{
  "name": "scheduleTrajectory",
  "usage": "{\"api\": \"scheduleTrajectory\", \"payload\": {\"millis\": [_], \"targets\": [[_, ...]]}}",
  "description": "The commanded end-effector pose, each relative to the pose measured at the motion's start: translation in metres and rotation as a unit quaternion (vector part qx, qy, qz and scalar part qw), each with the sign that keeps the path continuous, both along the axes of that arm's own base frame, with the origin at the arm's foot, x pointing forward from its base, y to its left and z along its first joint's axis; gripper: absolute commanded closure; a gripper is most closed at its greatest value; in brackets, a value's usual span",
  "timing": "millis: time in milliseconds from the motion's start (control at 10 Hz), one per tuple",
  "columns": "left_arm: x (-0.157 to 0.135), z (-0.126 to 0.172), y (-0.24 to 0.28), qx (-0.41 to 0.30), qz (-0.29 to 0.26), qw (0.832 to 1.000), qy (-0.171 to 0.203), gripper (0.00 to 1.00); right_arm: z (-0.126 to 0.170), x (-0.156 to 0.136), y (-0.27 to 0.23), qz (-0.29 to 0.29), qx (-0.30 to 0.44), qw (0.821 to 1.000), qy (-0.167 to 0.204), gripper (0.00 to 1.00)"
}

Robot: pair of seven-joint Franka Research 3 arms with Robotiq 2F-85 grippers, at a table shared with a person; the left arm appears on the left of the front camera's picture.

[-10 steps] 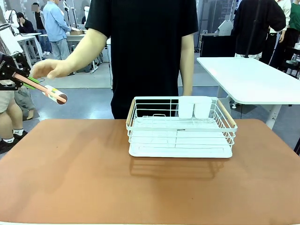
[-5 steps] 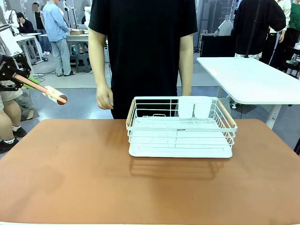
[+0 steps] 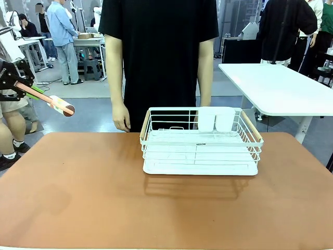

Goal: Clean the table.
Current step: Clean the table with the Lint Roller when the human lifts the Dish drying rack.

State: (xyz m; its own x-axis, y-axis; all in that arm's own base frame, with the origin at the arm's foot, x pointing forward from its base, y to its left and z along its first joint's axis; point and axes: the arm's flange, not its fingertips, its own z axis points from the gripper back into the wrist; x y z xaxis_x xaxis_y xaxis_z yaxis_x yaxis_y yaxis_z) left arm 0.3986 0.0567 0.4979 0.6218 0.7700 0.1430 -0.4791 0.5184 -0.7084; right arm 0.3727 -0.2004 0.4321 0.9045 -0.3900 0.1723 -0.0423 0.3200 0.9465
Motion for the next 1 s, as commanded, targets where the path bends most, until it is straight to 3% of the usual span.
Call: {"api": "scheduleTrajectory", "payload": {"millis": [0, 900], "targets": [[-0.0004, 0.0013, -0.0004, -0.001, 0.004, 1.0, 0.001, 0.95, 0.0027, -0.0001, 0.0009, 0.001, 0.004, 1.0, -0.003, 0.0], [-0.0004, 0.0013, -0.0004, -0.001, 0.004, 1.0, 0.001, 0.95, 0.0027, -0.0001, 0.0009, 0.001, 0.004, 1.0, -0.003, 0.0]]}}
